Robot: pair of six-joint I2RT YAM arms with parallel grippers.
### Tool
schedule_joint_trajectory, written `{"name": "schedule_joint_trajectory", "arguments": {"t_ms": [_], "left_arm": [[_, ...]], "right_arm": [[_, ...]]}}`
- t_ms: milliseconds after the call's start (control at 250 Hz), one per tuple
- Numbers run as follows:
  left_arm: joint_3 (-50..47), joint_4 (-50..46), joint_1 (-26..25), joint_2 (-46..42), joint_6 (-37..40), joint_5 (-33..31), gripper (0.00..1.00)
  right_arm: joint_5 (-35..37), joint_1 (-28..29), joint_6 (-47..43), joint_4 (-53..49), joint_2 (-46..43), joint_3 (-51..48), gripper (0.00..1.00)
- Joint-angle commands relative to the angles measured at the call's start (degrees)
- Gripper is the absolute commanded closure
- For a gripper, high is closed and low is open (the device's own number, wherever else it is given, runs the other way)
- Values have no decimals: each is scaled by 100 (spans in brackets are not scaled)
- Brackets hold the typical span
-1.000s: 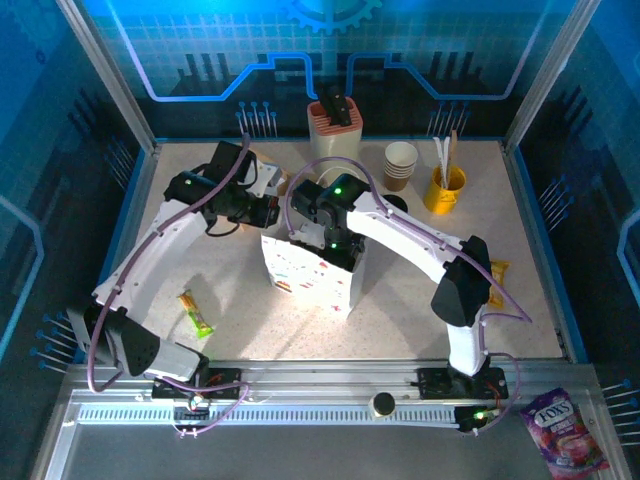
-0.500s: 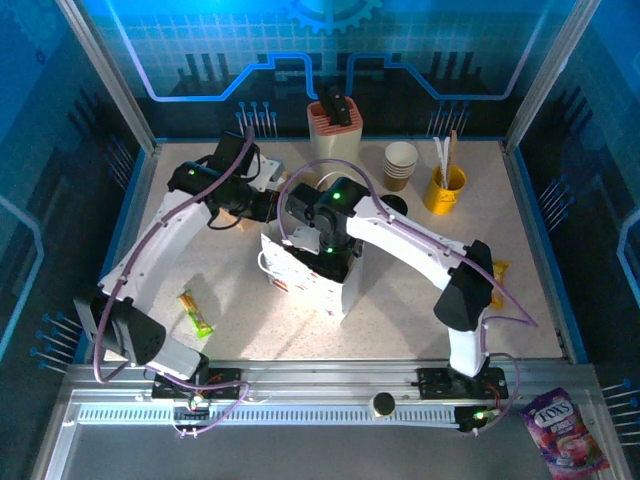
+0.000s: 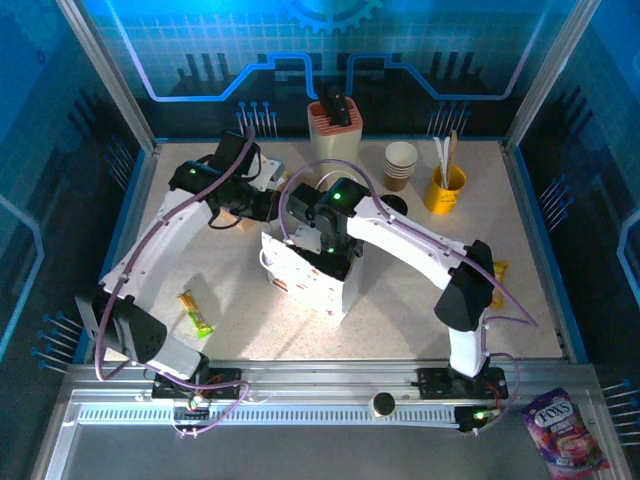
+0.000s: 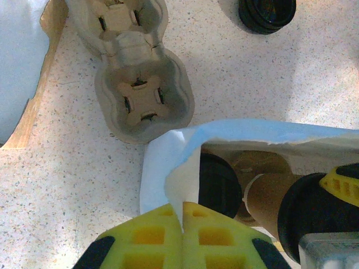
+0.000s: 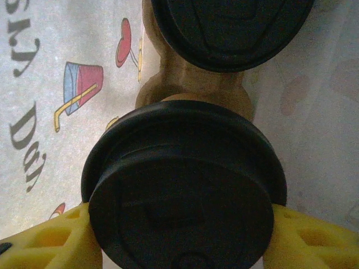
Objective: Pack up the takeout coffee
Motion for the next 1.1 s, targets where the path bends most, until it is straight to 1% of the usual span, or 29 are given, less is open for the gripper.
{"name": "schedule_joint_trajectory", "arguments": {"t_ms": [0, 312, 1099], "left_arm": [[-129, -17, 41, -36, 69, -11, 100], [-206, 36, 43, -63, 62, 19, 100], [-217, 38, 37, -109, 83, 21, 100]], "right_arm": [[57, -45, 137, 39, -75, -78, 55], [-27, -88, 348, 99, -84, -146, 55], [-71, -90, 332, 137, -145, -183, 55]]}}
